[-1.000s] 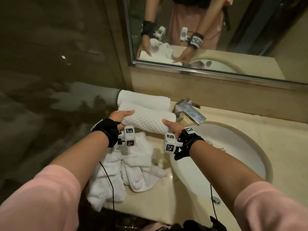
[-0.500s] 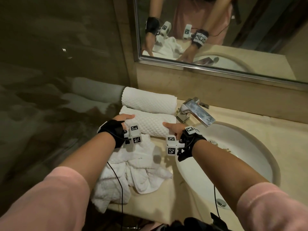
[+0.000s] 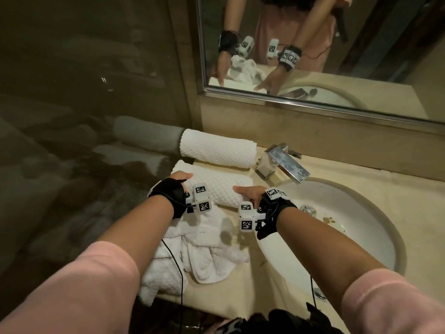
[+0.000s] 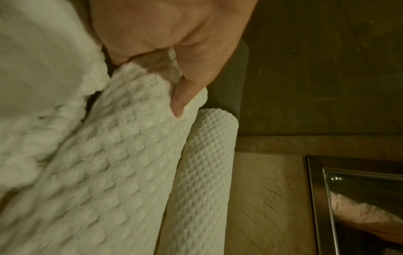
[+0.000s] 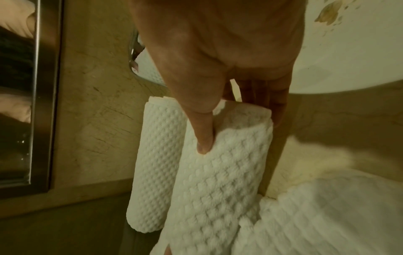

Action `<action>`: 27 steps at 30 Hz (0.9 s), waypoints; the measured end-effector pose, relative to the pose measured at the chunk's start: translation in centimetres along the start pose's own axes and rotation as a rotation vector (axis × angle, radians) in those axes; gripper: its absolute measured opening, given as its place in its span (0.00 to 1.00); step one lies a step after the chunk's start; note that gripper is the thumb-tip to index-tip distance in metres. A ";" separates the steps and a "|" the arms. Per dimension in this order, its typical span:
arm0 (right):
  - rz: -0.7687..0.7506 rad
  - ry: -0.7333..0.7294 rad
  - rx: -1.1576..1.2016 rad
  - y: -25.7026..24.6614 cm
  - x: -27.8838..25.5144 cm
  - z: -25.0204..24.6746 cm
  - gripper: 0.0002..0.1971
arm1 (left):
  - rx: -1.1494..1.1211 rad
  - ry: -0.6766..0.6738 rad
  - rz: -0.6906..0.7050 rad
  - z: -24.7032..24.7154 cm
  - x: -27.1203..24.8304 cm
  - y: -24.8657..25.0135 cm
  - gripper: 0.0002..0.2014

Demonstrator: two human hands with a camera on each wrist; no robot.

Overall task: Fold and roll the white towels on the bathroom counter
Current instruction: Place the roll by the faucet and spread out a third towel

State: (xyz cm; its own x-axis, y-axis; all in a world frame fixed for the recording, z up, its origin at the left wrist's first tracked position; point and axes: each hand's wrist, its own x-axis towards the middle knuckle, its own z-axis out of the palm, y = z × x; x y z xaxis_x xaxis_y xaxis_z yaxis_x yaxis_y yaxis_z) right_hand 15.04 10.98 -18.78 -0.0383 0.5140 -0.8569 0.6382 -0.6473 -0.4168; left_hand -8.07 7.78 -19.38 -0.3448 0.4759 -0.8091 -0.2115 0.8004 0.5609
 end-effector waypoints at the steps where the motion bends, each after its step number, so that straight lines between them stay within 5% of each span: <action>1: -0.002 0.004 -0.001 0.0 -0.1 0.0 0.24 | 0.009 -0.002 0.002 0.0 -0.2 0.1 0.19; 3: -0.016 0.025 -0.010 0.1 -0.2 0.1 0.25 | 0.013 -0.008 0.048 -0.3 -0.4 0.2 0.13; 6: -0.029 0.034 -0.012 -0.1 -0.3 0.4 0.27 | 0.027 -0.055 0.065 -0.4 -0.6 -0.1 0.22; 9: -0.037 0.012 -0.011 -0.2 -0.2 0.1 0.27 | 0.025 -0.042 0.052 -0.9 -1.5 0.1 0.15; 14: -0.054 0.015 -0.001 0.0 -1.8 -1.4 0.18 | 0.150 0.008 0.070 -1.9 -3.4 1.2 0.14; 19: -0.102 0.093 -0.033 -0.7 -1.9 -1.5 0.10 | 0.199 0.028 0.023 -2.9 -2.7 1.0 0.24; 23: -0.151 0.011 0.083 -0.9 -2.9 0.1 0.09 | 0.639 -0.004 0.179 -2.1 -5.4 0.8 0.23; 27: -0.177 -0.135 -0.033 -0.1 -4.3 1.9 0.08 | 1.124 -0.183 0.116 -2.3 -5.4 -0.7 0.12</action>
State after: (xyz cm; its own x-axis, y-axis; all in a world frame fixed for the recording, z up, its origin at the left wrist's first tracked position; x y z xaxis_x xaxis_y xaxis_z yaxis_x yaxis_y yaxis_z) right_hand 13.67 7.79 -15.66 -0.2534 0.5366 -0.8049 0.6368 -0.5338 -0.5564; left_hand -8.18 3.79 -14.94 -0.1514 0.5401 -0.8279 0.7821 0.5776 0.2338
